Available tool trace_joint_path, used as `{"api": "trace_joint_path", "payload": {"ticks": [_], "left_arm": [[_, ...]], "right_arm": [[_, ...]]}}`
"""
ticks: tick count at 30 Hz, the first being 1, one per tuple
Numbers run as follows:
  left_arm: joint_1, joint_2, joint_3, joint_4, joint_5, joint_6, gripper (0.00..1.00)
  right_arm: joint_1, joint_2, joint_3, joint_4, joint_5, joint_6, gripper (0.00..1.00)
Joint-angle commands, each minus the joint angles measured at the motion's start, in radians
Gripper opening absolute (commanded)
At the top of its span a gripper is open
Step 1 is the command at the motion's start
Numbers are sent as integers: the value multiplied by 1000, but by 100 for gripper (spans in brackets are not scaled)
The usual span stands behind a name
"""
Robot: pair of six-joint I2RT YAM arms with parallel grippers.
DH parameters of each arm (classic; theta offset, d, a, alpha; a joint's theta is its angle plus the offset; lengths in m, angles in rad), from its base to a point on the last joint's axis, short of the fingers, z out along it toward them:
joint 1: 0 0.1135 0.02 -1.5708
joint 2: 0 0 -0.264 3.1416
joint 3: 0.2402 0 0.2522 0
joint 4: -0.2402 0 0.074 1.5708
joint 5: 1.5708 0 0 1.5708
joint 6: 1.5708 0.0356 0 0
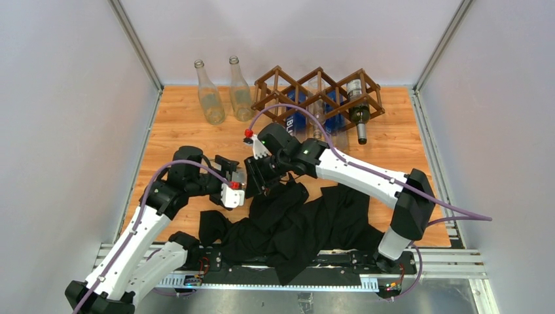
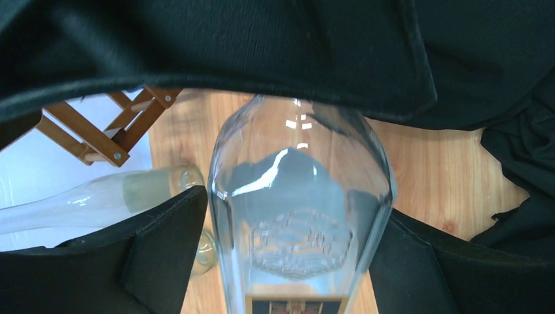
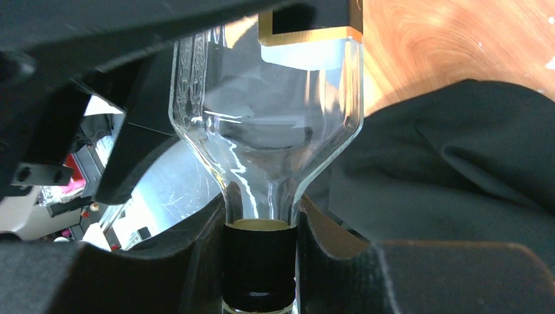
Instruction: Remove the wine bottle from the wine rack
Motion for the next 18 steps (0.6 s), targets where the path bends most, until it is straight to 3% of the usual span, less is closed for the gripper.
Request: {"api": "trace_joint_path", "payload": {"ticks": [1,5,8,9,11,12,16,18], "left_arm": [[-10,-17,-18,15,-6,2,88],[-10,-18,-23,16,-29,8,75],[-10,-17,-17,16,-41,7,54],[-10,-19,-14,15,-45,6,44],[-10,-23,-12,17,-48,3,14],[-10,-27,-11,17,-47,-2,7],[-10,-48,-15,53,-38,-80,0],[-10,-53,-12,91,-41,-127,0]], "right_arm": [[31,-8,108,148,-72,-22,0],[35,0,116,154,-67,-17,0],[33,-13,97,152,-48,-22,3],[31,-20,88,148,-42,-23,11],[21,-37,69,140,-23,-24,37],[13,-49,56,138,-14,-25,52],[-22,-145,-19,144,52,-45,83],[-43,-198,-56,156,65,-54,88]]}}
